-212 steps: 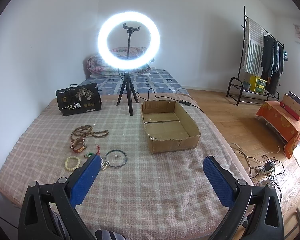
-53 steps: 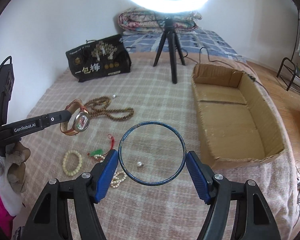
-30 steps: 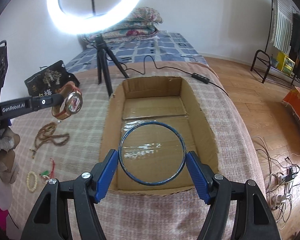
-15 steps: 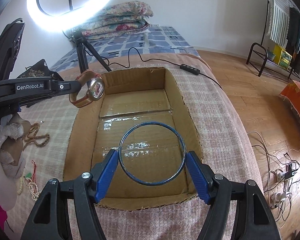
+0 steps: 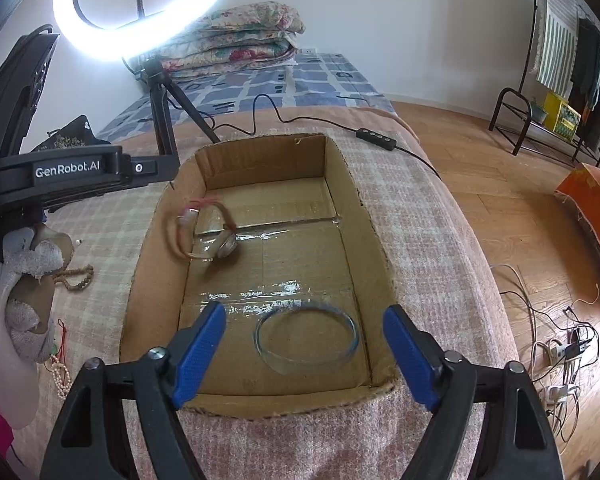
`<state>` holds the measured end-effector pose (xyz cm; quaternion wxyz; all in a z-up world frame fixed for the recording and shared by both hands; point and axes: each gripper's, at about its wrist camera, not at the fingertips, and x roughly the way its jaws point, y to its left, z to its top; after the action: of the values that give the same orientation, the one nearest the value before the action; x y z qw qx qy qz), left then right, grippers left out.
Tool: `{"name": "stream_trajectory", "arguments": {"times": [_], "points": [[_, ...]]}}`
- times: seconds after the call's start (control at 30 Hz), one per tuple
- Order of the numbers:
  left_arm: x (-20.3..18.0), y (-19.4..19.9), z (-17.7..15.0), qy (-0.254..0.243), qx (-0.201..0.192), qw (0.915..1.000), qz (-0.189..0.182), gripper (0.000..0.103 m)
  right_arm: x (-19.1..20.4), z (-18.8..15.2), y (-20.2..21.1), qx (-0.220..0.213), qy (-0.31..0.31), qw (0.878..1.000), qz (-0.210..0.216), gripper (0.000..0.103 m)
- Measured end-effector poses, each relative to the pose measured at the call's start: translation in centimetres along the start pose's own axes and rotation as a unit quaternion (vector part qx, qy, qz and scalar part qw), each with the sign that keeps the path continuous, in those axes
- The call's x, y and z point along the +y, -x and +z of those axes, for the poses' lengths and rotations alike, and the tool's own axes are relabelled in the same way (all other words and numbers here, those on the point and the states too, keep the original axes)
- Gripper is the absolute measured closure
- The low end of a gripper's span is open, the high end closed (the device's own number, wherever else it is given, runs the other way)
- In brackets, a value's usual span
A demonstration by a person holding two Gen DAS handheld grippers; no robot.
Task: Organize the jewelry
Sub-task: 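Carry the watch and bangle into the cardboard box and open both tools, then move the left tool to the wooden bead necklace while the right tool approaches the pearl necklace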
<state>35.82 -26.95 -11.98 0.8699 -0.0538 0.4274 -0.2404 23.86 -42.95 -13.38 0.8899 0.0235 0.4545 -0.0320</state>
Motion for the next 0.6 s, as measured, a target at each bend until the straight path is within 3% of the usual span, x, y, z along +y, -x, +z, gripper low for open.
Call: {"name": "stream_trajectory", "arguments": {"times": [0.37, 0.6], "points": [[0.9, 3.8, -0.4, -0.002, -0.014, 0.9999, 0.004, 0.062, 2.0, -0.3, 2.3, -0.01, 0.008, 1.0, 0.003, 0.019], [2.3, 8.3, -0.7, -0.014, -0.041, 0.9989, 0.019, 0.062, 3.2, -0.5, 5.0, -0.024, 0.01, 1.0, 0.011, 0.019]]}}
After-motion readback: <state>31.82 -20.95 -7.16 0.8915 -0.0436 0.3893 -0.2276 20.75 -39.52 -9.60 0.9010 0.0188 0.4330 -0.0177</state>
